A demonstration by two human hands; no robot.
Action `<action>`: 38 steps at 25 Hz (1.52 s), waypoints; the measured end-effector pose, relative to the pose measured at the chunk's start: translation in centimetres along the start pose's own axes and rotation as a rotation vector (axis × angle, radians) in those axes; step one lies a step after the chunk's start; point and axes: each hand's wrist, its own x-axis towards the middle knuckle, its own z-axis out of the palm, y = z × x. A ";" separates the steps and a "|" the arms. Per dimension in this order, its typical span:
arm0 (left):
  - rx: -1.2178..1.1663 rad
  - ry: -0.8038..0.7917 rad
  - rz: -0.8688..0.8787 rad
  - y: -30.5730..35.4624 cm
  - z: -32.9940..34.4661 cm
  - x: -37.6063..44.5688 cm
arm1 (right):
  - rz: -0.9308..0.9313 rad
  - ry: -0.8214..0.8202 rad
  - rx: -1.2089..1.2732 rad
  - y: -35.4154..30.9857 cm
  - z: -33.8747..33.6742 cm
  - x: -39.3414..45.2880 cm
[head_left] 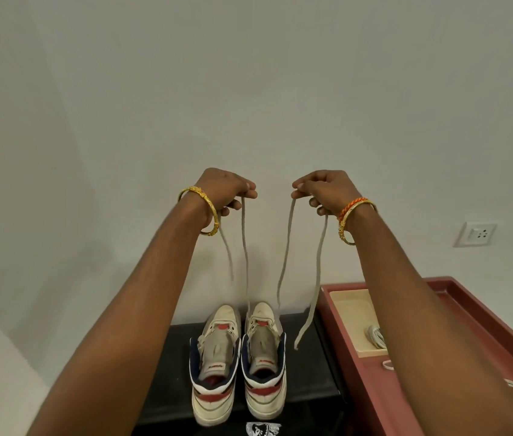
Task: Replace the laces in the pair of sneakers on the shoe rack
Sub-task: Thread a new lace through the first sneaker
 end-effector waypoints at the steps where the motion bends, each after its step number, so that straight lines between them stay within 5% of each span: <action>1: 0.032 0.012 -0.026 -1.3 0.5 0.8 | 0.020 0.018 -0.013 1.3 0.3 0.5; 6: 0.447 -0.093 -0.224 -15.1 5.4 4.7 | 0.202 0.036 -0.268 13.3 4.1 1.8; 11: 0.696 -0.279 -0.246 -26.6 12.4 5.5 | 0.463 -0.356 -0.547 24.1 10.5 0.3; 15: 0.794 -0.341 -0.301 -31.4 15.3 7.5 | 0.600 -0.387 -0.624 28.7 14.2 1.1; 32: 0.774 0.049 -0.261 -33.7 11.2 9.3 | 0.563 -0.176 -0.847 30.5 18.2 0.1; 38: 0.804 0.099 -0.469 -32.4 8.9 9.5 | 0.546 -0.197 -0.830 30.8 17.4 0.4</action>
